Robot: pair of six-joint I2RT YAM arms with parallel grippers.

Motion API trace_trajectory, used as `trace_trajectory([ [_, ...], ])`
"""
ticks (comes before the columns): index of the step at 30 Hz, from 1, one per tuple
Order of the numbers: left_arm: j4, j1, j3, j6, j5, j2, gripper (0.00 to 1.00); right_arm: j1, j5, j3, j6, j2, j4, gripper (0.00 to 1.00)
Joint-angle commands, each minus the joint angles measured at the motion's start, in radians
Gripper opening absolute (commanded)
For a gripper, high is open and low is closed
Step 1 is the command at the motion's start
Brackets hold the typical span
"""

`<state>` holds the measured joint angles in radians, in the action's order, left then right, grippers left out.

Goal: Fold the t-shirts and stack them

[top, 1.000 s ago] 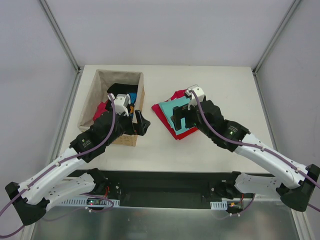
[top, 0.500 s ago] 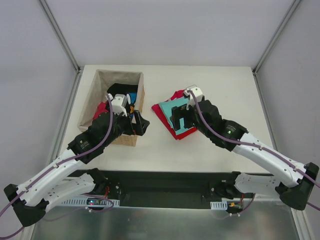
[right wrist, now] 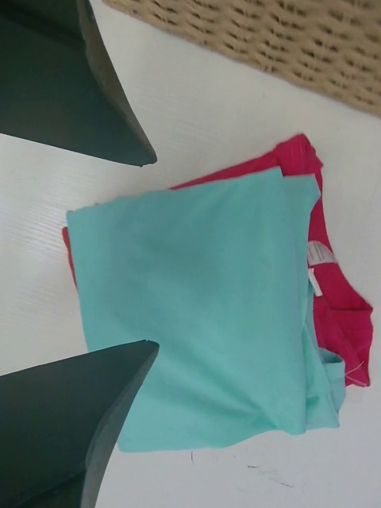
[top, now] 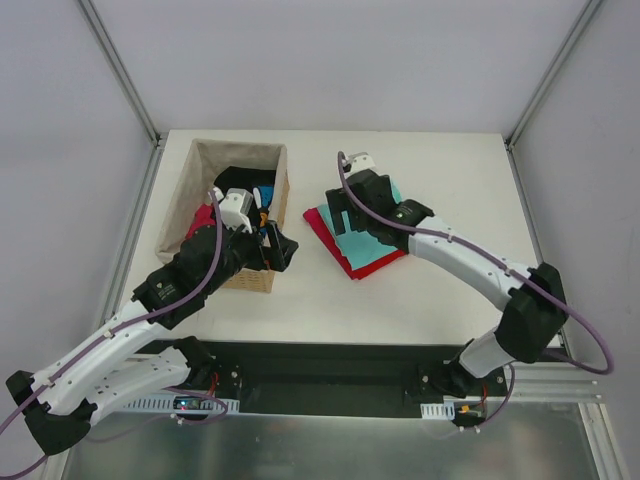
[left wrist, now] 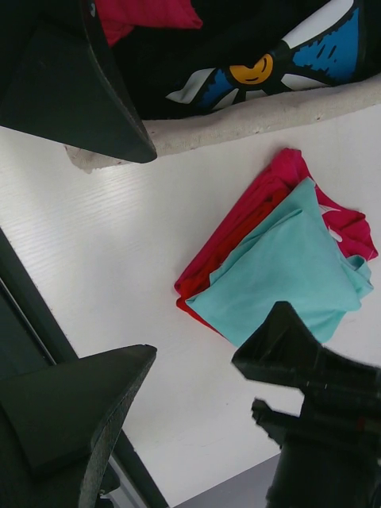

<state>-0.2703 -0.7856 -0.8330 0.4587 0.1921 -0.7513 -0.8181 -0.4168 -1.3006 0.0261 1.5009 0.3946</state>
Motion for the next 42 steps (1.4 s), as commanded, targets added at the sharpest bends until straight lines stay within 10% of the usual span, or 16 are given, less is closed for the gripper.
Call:
trace_trajectory([
  [1,0.017,-0.003,0.003,-0.008,0.017,0.015,0.99,0.074,0.018,-0.075,-0.055,0.091,0.018,0.96],
  [26,0.017,0.000,-0.025,-0.023,0.104,-0.111,0.99,0.247,0.127,-0.034,-0.230,0.459,-0.023,0.96],
  [42,0.017,0.057,-0.026,-0.041,0.121,-0.080,0.99,0.453,0.142,-0.363,-0.333,0.667,0.207,0.96],
])
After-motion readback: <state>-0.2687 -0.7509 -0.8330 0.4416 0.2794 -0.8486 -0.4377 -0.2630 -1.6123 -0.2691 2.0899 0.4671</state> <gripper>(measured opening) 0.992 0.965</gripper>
